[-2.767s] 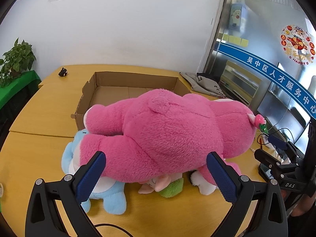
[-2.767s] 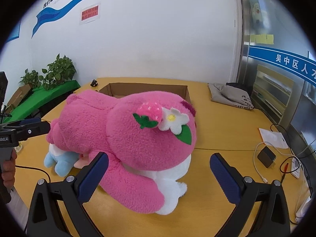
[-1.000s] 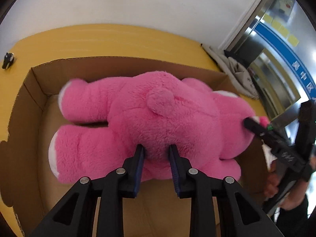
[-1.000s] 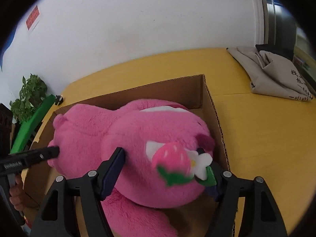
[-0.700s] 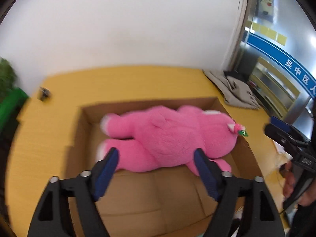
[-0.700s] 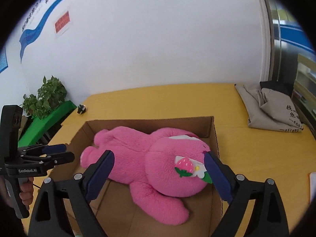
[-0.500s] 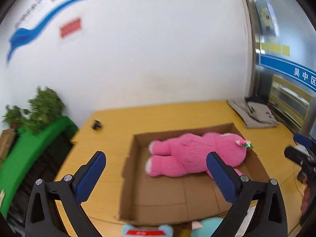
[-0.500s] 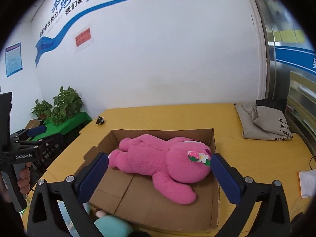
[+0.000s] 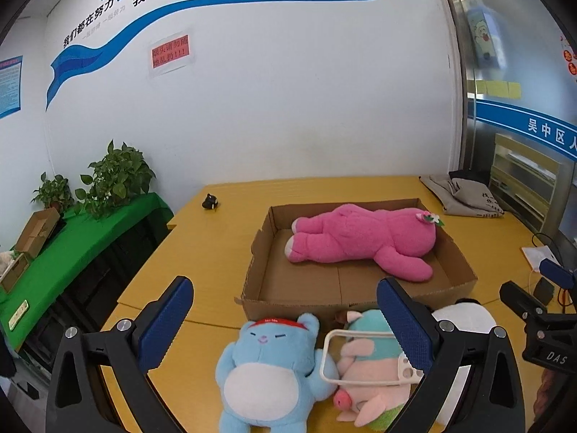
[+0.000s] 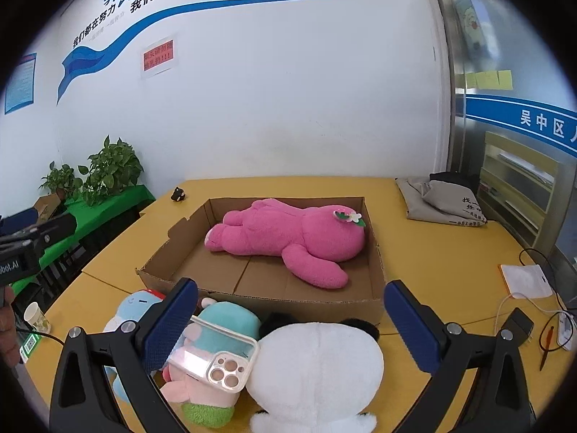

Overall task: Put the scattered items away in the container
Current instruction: 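Raise both open tools away from the box, then move both tools toward the light-blue plush with the red headband, then close both tools on the light-blue plush's body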

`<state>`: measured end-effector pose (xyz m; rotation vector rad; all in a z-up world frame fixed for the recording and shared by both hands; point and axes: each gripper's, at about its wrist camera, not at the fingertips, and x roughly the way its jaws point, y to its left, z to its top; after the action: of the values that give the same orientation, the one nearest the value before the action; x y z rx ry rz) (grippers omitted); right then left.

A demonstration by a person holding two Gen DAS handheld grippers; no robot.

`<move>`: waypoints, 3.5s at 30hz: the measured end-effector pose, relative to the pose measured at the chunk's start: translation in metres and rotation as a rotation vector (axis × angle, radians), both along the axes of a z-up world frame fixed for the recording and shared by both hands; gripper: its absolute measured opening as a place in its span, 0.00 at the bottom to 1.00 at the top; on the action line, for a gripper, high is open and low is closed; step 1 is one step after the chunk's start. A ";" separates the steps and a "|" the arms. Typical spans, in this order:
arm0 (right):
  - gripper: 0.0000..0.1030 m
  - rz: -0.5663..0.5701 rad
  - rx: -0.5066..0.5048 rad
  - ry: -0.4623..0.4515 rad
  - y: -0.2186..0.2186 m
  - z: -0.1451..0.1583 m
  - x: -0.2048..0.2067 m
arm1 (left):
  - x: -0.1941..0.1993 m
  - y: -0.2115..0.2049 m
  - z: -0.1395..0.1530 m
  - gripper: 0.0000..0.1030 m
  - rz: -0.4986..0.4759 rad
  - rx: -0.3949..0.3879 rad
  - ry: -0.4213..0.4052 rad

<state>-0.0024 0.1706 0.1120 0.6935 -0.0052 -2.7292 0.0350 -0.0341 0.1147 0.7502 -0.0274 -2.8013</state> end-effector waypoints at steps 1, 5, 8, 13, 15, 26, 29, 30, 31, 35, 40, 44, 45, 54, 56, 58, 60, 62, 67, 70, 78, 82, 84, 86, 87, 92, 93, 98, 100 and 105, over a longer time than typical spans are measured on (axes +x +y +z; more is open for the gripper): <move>1.00 -0.002 -0.005 -0.003 0.002 -0.001 0.001 | -0.001 0.001 -0.004 1.00 -0.002 0.005 -0.009; 1.00 -0.029 0.013 -0.010 0.004 -0.003 0.003 | -0.001 0.001 -0.019 1.00 -0.027 0.048 -0.038; 1.00 -0.034 0.034 -0.007 0.003 -0.006 0.005 | 0.000 0.002 -0.031 1.00 -0.047 0.089 -0.056; 1.00 -0.026 0.058 -0.014 0.001 -0.010 0.002 | -0.004 0.005 -0.049 1.00 -0.074 0.134 -0.099; 1.00 -0.026 0.067 -0.020 0.000 -0.014 0.000 | -0.005 0.006 -0.054 1.00 -0.079 0.146 -0.114; 1.00 -0.033 0.082 -0.048 0.002 -0.024 -0.007 | -0.008 0.010 -0.061 1.00 -0.130 0.167 -0.123; 1.00 -0.040 0.080 -0.052 0.003 -0.025 -0.008 | -0.010 0.009 -0.063 1.00 -0.131 0.170 -0.131; 1.00 -0.040 0.081 -0.053 0.003 -0.025 -0.008 | -0.011 0.009 -0.063 1.00 -0.131 0.173 -0.133; 1.00 -0.041 0.084 -0.055 0.002 -0.026 -0.008 | -0.011 0.008 -0.064 1.00 -0.134 0.175 -0.135; 1.00 -0.045 0.087 -0.060 0.001 -0.027 -0.010 | -0.011 0.006 -0.065 1.00 -0.139 0.180 -0.136; 1.00 -0.049 0.091 -0.063 0.001 -0.027 -0.011 | -0.012 0.004 -0.066 1.00 -0.144 0.192 -0.140; 1.00 -0.046 0.097 -0.063 0.000 -0.028 -0.011 | -0.014 0.002 -0.068 1.00 -0.149 0.204 -0.145; 1.00 -0.047 0.096 -0.064 0.000 -0.028 -0.012 | -0.015 0.002 -0.068 1.00 -0.152 0.204 -0.145; 1.00 -0.045 0.103 -0.071 -0.003 -0.031 -0.014 | -0.018 -0.001 -0.069 1.00 -0.161 0.208 -0.145; 1.00 -0.044 0.106 -0.074 -0.003 -0.031 -0.015 | -0.018 -0.003 -0.070 1.00 -0.162 0.217 -0.146; 1.00 -0.043 0.102 -0.078 -0.004 -0.031 -0.016 | -0.017 -0.007 -0.071 1.00 -0.164 0.218 -0.146; 1.00 -0.036 0.104 -0.078 -0.006 -0.032 -0.016 | -0.017 -0.013 -0.072 1.00 -0.157 0.225 -0.145; 1.00 -0.026 0.109 -0.080 -0.010 -0.033 -0.016 | -0.015 -0.021 -0.073 1.00 -0.152 0.238 -0.145; 1.00 0.112 0.081 -0.090 -0.030 -0.036 -0.007 | -0.012 -0.057 -0.083 1.00 -0.134 0.263 -0.168; 1.00 0.287 0.043 -0.140 -0.060 -0.046 0.004 | -0.013 -0.083 -0.094 1.00 -0.133 0.287 -0.199; 1.00 0.567 -0.021 -0.389 -0.158 -0.113 0.025 | -0.045 -0.132 -0.140 1.00 -0.185 0.354 -0.328; 1.00 0.549 -0.078 -0.499 -0.184 -0.142 0.018 | -0.068 -0.138 -0.172 1.00 -0.283 0.414 -0.418; 1.00 0.517 -0.075 -0.508 -0.193 -0.152 0.015 | -0.077 -0.141 -0.187 1.00 -0.356 0.505 -0.447; 1.00 0.482 -0.053 -0.499 -0.198 -0.157 0.013 | -0.080 -0.141 -0.192 1.00 -0.388 0.531 -0.454; 1.00 0.469 -0.042 -0.497 -0.201 -0.159 0.013 | -0.079 -0.140 -0.192 1.00 -0.406 0.526 -0.452; 0.98 0.464 0.027 -0.465 -0.205 -0.156 0.029 | -0.069 -0.134 -0.192 0.79 -0.488 0.576 -0.468; 0.96 0.462 0.029 -0.464 -0.204 -0.156 0.033 | -0.064 -0.132 -0.191 0.79 -0.494 0.563 -0.465; 0.89 0.463 -0.003 -0.486 -0.197 -0.159 0.038 | -0.047 -0.131 -0.189 0.76 -0.482 0.560 -0.461; 0.83 0.472 0.010 -0.474 -0.199 -0.161 0.038 | -0.040 -0.131 -0.187 0.74 -0.468 0.555 -0.455; 0.67 0.528 -0.023 -0.444 -0.193 -0.150 0.046 | -0.020 -0.123 -0.166 0.72 -0.428 0.521 -0.431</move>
<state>0.0433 -0.0219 -0.0381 1.1005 0.0384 -2.0341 0.0145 -0.1571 -0.0517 1.6303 0.5455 -2.9972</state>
